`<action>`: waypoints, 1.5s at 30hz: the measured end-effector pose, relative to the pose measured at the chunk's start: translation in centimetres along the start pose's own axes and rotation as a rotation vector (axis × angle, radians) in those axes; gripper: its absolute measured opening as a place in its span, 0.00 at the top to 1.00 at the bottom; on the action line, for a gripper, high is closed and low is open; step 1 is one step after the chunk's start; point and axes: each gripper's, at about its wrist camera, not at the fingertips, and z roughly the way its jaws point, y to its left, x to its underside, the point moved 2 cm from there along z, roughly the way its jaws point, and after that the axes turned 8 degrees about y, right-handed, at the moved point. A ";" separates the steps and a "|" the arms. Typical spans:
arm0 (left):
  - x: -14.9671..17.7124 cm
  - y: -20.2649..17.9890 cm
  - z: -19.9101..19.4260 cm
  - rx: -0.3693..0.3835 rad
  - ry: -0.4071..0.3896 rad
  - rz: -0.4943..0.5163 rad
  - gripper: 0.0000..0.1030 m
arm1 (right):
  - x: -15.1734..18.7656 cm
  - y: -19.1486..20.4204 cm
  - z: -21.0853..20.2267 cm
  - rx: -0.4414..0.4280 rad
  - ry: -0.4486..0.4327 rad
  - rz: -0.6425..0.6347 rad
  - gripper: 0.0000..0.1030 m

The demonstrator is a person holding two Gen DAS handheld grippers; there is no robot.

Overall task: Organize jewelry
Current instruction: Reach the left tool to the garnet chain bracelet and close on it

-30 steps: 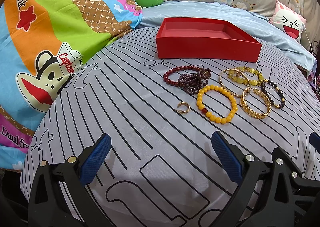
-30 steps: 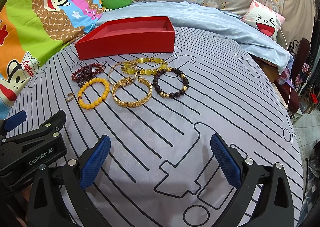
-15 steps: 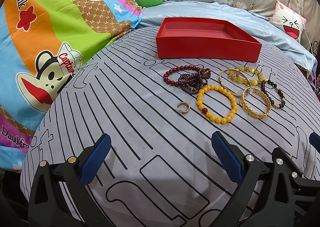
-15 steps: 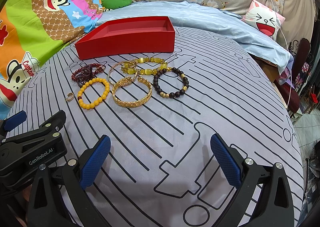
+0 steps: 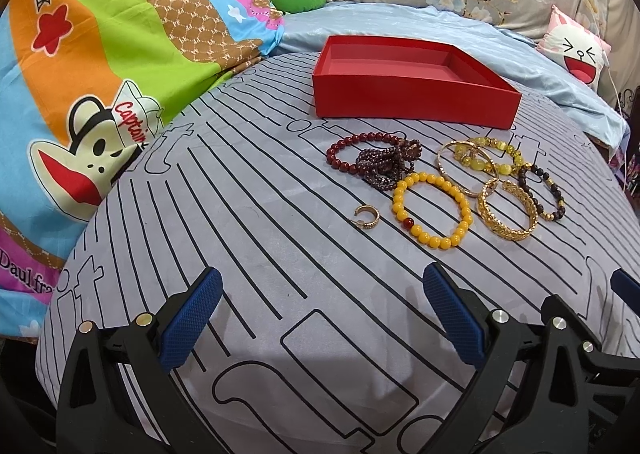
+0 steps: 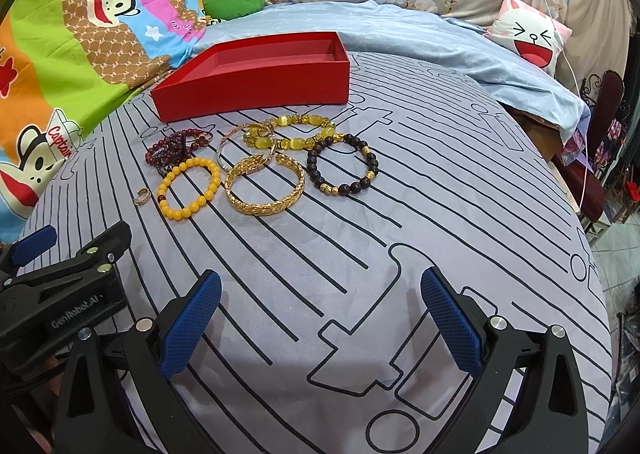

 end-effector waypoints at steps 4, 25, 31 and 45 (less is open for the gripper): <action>-0.9 1.2 -0.5 0.043 0.008 -0.014 0.07 | -0.4 -0.3 -0.4 0.002 -0.004 -0.009 0.06; -7.4 -1.6 1.9 0.097 -0.002 0.026 0.07 | -3.8 -2.1 0.9 -0.009 -0.013 0.005 0.06; -8.4 -2.8 3.8 0.131 0.018 0.039 0.15 | -4.2 -1.8 1.6 -0.020 -0.003 0.002 0.06; -8.5 -3.2 4.4 0.225 0.023 0.044 0.92 | -4.6 -1.5 2.4 -0.047 0.008 0.006 0.06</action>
